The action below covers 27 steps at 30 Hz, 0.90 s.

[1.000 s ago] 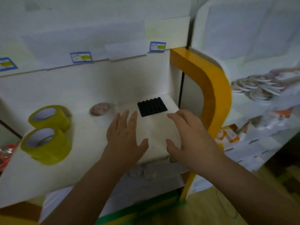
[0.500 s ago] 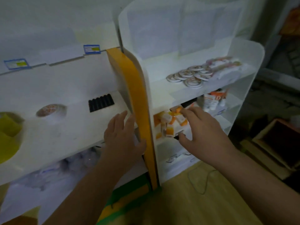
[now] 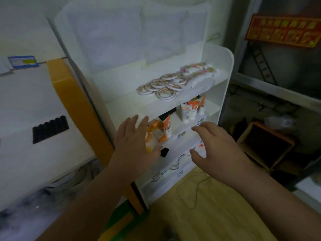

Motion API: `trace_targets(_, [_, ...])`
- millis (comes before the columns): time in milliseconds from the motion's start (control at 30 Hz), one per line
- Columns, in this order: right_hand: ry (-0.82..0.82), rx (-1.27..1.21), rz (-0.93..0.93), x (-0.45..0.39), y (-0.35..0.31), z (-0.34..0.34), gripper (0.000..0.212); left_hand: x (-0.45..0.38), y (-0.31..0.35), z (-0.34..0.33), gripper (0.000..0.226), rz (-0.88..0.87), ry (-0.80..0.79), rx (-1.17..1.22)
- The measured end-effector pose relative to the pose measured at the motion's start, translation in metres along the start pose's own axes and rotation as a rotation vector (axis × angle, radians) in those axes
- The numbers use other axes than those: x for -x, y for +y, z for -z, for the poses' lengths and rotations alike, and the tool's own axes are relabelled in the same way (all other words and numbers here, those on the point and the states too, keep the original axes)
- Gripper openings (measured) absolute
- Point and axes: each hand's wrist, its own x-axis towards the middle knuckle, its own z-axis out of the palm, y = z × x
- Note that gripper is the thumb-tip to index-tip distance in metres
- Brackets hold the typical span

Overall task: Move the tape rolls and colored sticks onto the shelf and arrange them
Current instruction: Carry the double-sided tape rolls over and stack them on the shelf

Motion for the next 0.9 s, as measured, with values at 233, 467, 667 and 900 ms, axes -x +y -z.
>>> trace_targets(233, [-0.055, 0.089, -0.019, -0.070, 0.047, 0.001, 0.069, -0.102, 0.007, -0.032, 0.093, -0.044, -0.020, 0.047])
trace_targets(467, [-0.028, 0.082, -0.045, -0.154, 0.073, -0.003, 0.070, -0.189, -0.005, -0.051, 0.091, -0.049, 0.000, 0.088])
trace_targets(667, [-0.157, 0.099, -0.046, -0.199, 0.096, -0.019, 0.073, -0.219, -0.015, -0.073, 0.088, -0.009, -0.029, 0.070])
trace_targets(900, [-0.220, 0.077, 0.107, -0.279, 0.123, -0.036, 0.073, -0.246, -0.024, -0.086, 0.088, 0.121, -0.031, 0.073])
